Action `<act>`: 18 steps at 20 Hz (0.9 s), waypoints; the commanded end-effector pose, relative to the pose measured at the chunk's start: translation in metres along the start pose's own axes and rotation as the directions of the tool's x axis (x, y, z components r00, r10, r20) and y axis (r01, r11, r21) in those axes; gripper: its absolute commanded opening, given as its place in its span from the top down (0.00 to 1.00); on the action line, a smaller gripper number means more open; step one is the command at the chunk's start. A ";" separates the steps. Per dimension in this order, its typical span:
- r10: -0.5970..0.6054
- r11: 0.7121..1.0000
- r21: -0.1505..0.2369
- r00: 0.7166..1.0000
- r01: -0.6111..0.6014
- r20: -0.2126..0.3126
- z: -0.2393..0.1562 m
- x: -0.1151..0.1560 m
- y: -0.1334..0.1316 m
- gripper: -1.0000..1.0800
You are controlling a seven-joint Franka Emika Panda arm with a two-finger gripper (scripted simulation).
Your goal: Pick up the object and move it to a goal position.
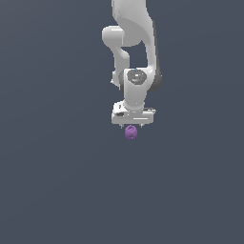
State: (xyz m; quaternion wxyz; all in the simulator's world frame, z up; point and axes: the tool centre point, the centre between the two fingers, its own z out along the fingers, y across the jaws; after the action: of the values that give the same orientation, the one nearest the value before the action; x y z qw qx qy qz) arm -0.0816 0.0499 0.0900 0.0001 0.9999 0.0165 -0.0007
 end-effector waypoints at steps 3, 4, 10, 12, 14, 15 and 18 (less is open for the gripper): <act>0.000 1.000 0.000 1.000 0.000 -0.001 0.003 0.000 0.000 0.04; 0.000 1.000 0.000 1.000 0.000 -0.001 0.005 0.000 0.000 0.04; 0.000 1.000 0.000 1.000 0.000 -0.001 0.032 -0.002 0.000 0.04; 0.000 1.000 0.000 1.000 0.000 -0.001 0.040 -0.002 0.000 0.04; 0.000 1.000 0.000 1.000 0.000 -0.001 0.046 -0.002 0.000 0.04; 0.000 1.000 0.000 1.000 0.000 -0.001 0.048 -0.002 0.000 0.04; 0.000 1.000 0.000 1.000 0.000 -0.001 0.051 -0.001 0.000 0.04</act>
State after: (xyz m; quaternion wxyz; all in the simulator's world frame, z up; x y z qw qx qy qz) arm -0.0835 0.0502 0.0406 0.0000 0.9999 0.0164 -0.0008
